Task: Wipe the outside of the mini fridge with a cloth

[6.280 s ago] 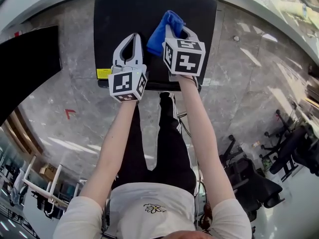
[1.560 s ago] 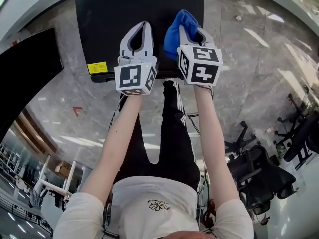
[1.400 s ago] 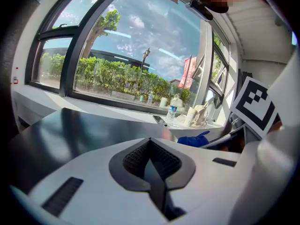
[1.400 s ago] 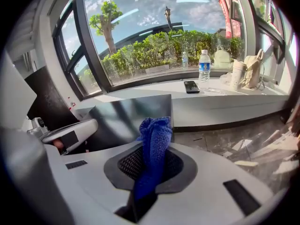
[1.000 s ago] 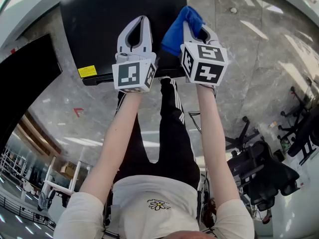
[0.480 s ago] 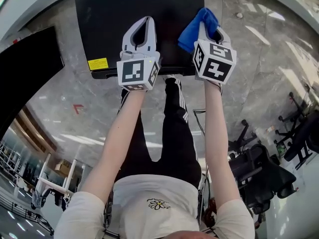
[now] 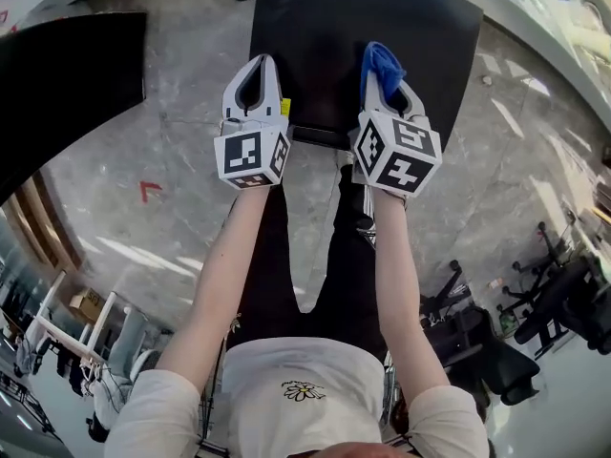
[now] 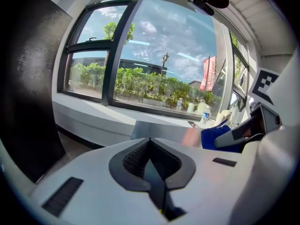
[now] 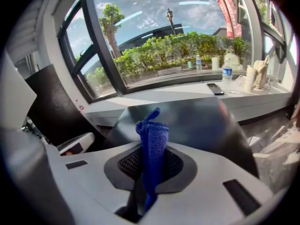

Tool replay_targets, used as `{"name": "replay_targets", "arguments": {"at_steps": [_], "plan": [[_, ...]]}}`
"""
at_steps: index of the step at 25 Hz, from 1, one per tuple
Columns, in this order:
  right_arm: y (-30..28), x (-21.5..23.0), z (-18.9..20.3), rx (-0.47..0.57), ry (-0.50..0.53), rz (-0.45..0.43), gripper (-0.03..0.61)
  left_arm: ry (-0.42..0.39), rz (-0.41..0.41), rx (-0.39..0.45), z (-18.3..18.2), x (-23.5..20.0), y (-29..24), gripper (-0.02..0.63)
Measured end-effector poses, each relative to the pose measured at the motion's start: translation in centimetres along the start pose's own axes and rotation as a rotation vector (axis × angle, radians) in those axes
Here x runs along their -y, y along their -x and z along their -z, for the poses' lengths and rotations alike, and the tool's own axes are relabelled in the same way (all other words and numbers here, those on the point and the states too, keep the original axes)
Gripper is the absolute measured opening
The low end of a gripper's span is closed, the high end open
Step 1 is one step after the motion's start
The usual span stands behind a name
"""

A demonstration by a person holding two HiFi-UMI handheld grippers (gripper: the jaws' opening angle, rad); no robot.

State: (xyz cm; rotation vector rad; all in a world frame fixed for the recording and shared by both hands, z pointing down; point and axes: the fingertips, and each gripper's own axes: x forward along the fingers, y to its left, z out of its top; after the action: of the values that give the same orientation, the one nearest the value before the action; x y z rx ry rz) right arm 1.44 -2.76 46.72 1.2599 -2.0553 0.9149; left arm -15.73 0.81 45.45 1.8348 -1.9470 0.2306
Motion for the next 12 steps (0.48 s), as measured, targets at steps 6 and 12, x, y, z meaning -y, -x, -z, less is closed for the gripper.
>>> {"name": "replay_targets", "arguments": {"at_steps": [6, 12], "plan": [[-2.2, -17.0, 1.1, -0.027, 0.053, -0.193, 0.061, 0.049, -0.062, 0.008, -0.7, -8.8, 3.7, 0.005], [-6.6, -23.1, 4.4, -0.111, 0.040, -0.210, 0.061, 0.062, -0.110, -0.004, 1.2, -15.7, 5.6, 0.005]]}}
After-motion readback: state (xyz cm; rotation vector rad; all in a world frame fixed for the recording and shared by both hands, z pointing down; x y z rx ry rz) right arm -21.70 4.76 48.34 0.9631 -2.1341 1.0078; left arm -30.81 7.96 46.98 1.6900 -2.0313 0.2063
